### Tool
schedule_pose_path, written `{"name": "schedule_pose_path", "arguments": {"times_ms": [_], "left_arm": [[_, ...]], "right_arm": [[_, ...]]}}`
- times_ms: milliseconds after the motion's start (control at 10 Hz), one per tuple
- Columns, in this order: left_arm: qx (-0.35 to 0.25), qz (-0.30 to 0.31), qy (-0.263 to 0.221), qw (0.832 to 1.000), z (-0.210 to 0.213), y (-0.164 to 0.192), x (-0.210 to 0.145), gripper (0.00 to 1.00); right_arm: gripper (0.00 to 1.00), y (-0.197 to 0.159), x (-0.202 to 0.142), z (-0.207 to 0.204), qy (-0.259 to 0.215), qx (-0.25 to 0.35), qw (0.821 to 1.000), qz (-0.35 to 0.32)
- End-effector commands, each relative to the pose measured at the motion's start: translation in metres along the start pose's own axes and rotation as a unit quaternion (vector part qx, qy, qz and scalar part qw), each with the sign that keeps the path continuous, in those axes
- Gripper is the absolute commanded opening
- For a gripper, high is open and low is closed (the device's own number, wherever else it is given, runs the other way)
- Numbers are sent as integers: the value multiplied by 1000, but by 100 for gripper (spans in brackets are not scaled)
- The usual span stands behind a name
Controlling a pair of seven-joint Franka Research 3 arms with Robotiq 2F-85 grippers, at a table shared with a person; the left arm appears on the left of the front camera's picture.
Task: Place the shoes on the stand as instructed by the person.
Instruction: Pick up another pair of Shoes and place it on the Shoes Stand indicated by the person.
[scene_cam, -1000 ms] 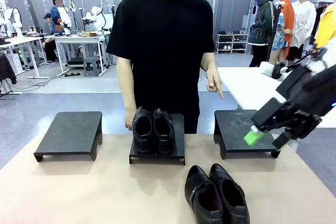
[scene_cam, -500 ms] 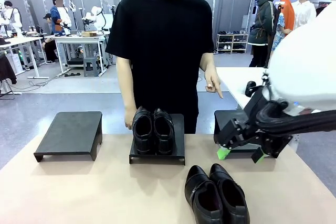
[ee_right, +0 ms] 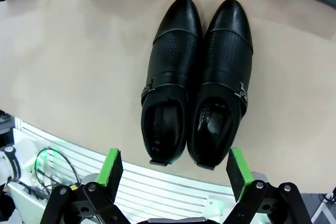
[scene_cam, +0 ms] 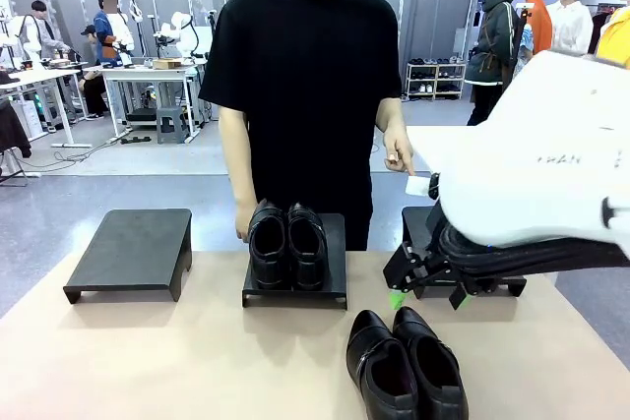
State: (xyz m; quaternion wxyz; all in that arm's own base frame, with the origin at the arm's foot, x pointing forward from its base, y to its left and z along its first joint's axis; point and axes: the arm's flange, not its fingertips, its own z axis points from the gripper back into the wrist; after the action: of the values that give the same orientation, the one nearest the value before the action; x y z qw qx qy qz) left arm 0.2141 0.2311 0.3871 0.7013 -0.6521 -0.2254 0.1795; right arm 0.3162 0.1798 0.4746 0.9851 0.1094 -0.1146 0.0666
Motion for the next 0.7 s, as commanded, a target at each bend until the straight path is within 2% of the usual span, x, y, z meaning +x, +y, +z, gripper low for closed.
{"name": "schedule_pose_path", "arguments": {"times_ms": [0,600], "left_arm": [[-8,0,1,1000,1,-2,-1,100],[-8,0,1,1000,1,-2,-1,100]], "right_arm": [[100,-2,-33,-40,-7,-32,999,-22],[100,-10,-49,-77,28,-64,998,-5]]}}
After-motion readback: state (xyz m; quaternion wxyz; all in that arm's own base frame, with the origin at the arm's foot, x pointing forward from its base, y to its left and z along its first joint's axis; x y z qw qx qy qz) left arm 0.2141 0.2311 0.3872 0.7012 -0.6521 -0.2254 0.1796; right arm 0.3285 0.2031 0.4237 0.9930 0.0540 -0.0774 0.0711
